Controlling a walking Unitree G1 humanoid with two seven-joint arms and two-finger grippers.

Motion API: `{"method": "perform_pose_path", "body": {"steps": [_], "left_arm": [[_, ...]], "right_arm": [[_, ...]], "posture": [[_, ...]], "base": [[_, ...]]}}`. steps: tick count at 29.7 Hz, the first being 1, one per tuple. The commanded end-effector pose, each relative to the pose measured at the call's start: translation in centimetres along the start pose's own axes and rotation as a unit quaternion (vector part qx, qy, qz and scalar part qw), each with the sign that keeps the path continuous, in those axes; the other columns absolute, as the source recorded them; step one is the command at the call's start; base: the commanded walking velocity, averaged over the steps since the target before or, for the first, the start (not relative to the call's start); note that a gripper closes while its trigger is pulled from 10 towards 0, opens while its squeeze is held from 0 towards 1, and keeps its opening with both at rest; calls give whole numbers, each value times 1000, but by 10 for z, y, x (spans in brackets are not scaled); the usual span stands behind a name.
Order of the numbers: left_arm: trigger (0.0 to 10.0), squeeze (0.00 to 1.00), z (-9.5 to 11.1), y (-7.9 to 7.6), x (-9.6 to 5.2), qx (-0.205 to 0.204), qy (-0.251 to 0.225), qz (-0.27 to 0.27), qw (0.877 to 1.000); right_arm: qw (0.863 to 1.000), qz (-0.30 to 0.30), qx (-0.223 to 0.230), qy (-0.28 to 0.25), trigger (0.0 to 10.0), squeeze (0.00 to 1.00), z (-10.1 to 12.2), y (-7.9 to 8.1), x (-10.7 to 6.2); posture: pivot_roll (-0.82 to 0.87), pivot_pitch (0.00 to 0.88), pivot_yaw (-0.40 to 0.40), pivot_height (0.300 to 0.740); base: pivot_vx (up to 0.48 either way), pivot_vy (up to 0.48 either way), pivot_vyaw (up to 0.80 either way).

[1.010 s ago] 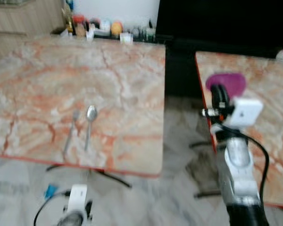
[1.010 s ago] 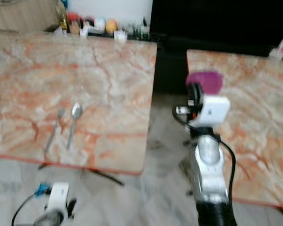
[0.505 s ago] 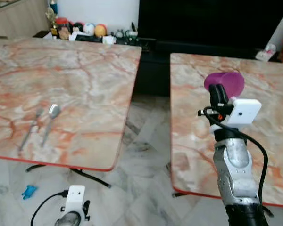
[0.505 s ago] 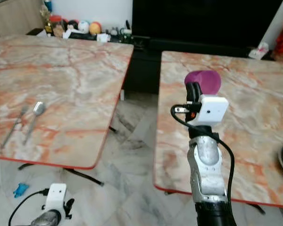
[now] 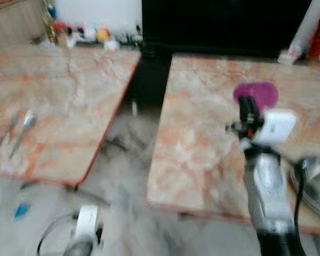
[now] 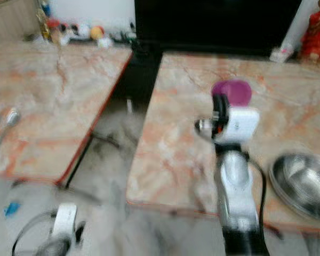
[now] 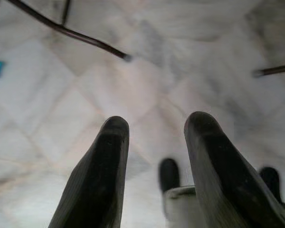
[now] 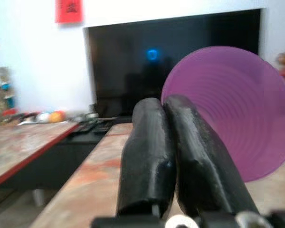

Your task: Setting the table

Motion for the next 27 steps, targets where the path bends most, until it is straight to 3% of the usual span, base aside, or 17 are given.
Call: {"method": "perform_pose_path", "body": {"steps": [1,5,14,27], "left_arm": [[10000,0,-5,6,-1,2,11,4,1000],[10000,0,-5,6,-1,-2,11,4,1000],[10000,0,-6,6,-1,-5,11,3,1000],[10000,0,-6,5,-1,-8,12,-1,1000]], "right_arm": [[1000,4,4,-6,10000,0,3,4,2],[1000,-4,1,4,10000,0,0,3,3],[1000,-2,4,7,10000,0,-1,3,4],[999,-18,-24,33,10000,0,-8,-5,4]], "posture": [[-16,20,-13,740],[-14,25,-13,740],[-13,26,-13,740],[-15,34,-11,740]], "base": [[0,0,0],[0,0,0],[0,0,-792],[0,0,0]]}}
Point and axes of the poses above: a point about 5 cm out from each wrist's last joint towards the gripper, its own x axis pointing out of the wrist towards the gripper, its own z axis along the axis of the wrist's last joint, y = z × x, the point moved 3 cm from there along x, pointing out of the wrist towards the gripper, and after that the axes turned 14 degrees about x, right-handed, at the moved point
